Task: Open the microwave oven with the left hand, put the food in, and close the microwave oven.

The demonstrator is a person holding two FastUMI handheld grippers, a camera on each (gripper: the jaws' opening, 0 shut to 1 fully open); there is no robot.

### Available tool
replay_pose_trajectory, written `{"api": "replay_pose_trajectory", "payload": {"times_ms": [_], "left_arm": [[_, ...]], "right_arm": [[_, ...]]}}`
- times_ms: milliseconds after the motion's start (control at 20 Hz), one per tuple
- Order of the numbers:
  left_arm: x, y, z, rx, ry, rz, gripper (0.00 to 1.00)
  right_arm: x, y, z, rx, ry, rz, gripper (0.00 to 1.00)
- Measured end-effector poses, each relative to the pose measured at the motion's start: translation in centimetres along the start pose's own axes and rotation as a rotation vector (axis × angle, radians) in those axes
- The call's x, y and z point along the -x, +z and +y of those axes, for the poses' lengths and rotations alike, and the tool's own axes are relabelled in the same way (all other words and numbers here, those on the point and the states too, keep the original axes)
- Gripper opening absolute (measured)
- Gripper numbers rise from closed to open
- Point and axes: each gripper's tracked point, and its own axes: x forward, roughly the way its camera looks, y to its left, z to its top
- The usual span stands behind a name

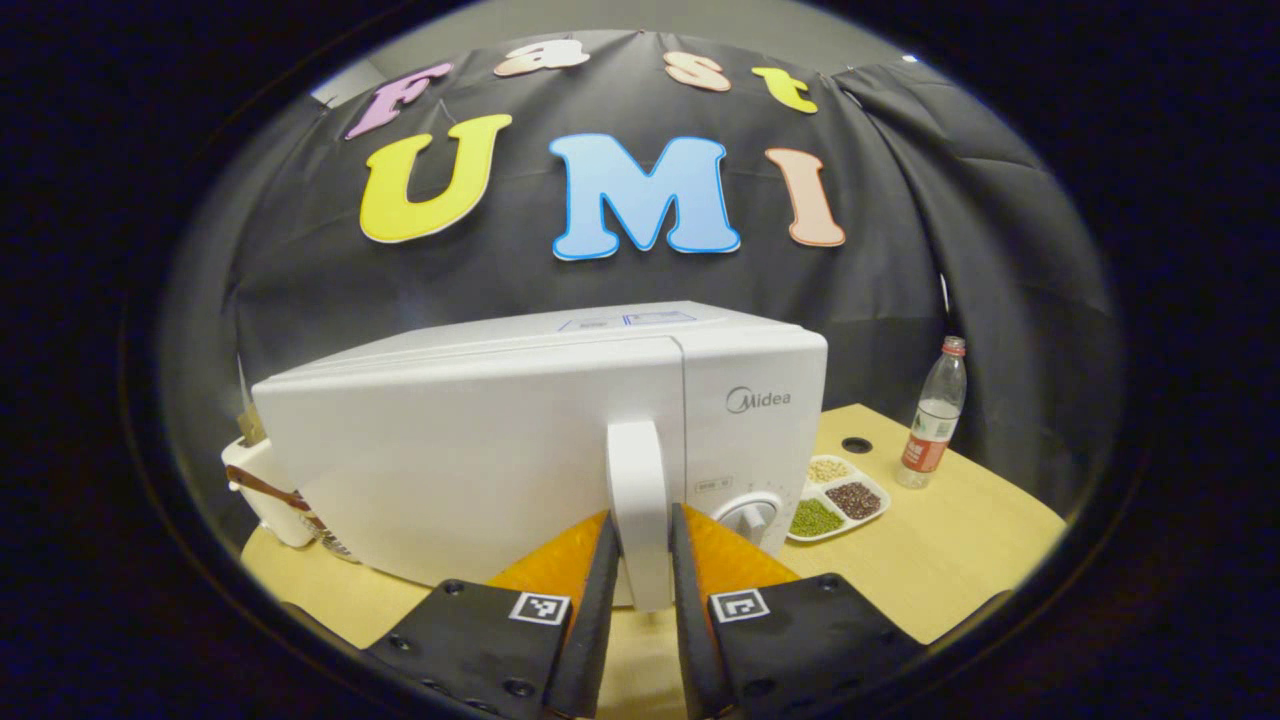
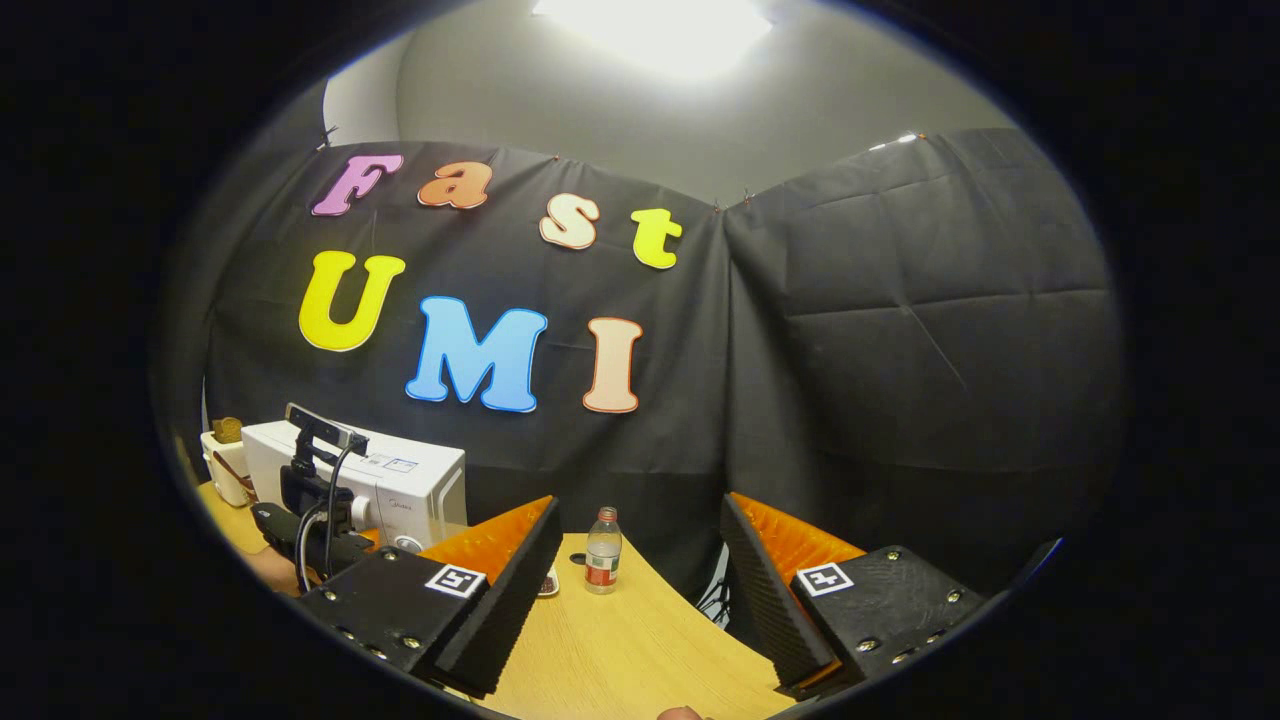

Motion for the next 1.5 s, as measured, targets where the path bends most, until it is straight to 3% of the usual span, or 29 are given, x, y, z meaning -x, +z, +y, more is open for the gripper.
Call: {"api": "replay_pose_trajectory", "payload": {"times_ms": [150, 300, 400, 750, 1100, 1500], "left_arm": [[0.2, 0.0, 0.1, 0.006, -0.012, 0.006, 0.34], [0.2, -0.2, 0.1, -0.002, 0.008, 0.010, 0.20], [0.3, -0.1, 0.1, 0.000, 0.017, 0.010, 0.17], [2.7, -0.9, 0.1, 0.042, 0.088, 0.029, 0.12], [8.3, -2.4, 1.6, 0.026, 0.100, 0.036, 0.12], [15.9, -4.8, 5.4, 0.036, 0.231, 0.061, 0.12]], "right_arm": [[0.5, -0.2, -0.5, -0.005, 0.002, 0.006, 0.97], [1.2, -0.5, -1.5, -0.003, 0.000, 0.013, 0.97], [1.7, -0.5, -2.4, 0.003, -0.003, 0.013, 0.97], [1.7, -0.2, -4.1, 0.004, 0.018, -0.003, 0.97], [1.6, -0.2, -2.1, -0.034, 0.168, -0.028, 0.97], [4.1, -0.1, 0.3, -0.071, 0.368, -0.055, 0.97]]}}
